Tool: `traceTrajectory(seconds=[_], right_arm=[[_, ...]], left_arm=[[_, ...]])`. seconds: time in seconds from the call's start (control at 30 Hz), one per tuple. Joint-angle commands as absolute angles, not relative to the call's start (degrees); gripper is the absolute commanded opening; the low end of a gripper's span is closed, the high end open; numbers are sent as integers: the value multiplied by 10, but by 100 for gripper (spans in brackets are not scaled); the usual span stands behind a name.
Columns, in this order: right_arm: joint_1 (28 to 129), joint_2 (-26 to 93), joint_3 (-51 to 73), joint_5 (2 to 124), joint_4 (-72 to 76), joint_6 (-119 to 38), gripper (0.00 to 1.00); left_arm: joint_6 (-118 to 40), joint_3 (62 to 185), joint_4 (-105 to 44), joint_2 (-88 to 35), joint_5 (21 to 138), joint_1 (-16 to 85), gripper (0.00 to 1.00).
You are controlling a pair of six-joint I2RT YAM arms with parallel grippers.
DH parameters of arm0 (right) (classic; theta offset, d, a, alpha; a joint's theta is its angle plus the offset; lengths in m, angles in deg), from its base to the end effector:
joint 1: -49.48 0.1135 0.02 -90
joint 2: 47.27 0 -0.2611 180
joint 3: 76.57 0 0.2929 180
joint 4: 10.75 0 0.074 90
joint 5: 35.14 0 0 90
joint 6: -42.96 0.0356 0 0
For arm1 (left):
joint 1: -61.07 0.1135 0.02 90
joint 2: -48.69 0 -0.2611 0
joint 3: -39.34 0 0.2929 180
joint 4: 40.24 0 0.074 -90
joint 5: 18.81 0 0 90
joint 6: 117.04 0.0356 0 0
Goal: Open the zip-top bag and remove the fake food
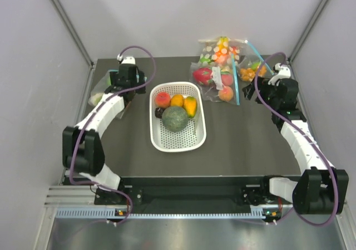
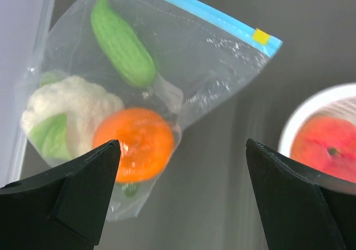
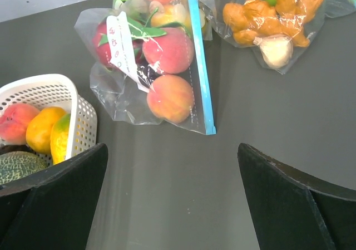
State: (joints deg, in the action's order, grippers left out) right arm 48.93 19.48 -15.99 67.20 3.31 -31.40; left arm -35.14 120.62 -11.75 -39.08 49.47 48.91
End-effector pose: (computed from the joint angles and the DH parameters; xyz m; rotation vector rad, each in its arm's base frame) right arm 0.3103 0.0046 0.2843 0.1277 1.9300 0.3833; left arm 0.3826 -0.0690 0.2799 -0.1372 2.1351 0.2071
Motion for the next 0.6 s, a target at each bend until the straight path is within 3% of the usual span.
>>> traceTrajectory(seconds=[0.0, 0.13, 0.57], right_arm=[[490, 163, -153, 684, 9, -322, 100], [490, 145, -156, 674, 30, -331, 100], [490, 133, -159, 691, 34, -328, 100]], left_arm=[[-319, 1270, -178, -457, 433, 479, 99], [-285, 1295, -190, -507, 371, 472, 99], [-247, 1291, -186, -575, 386, 472, 99]])
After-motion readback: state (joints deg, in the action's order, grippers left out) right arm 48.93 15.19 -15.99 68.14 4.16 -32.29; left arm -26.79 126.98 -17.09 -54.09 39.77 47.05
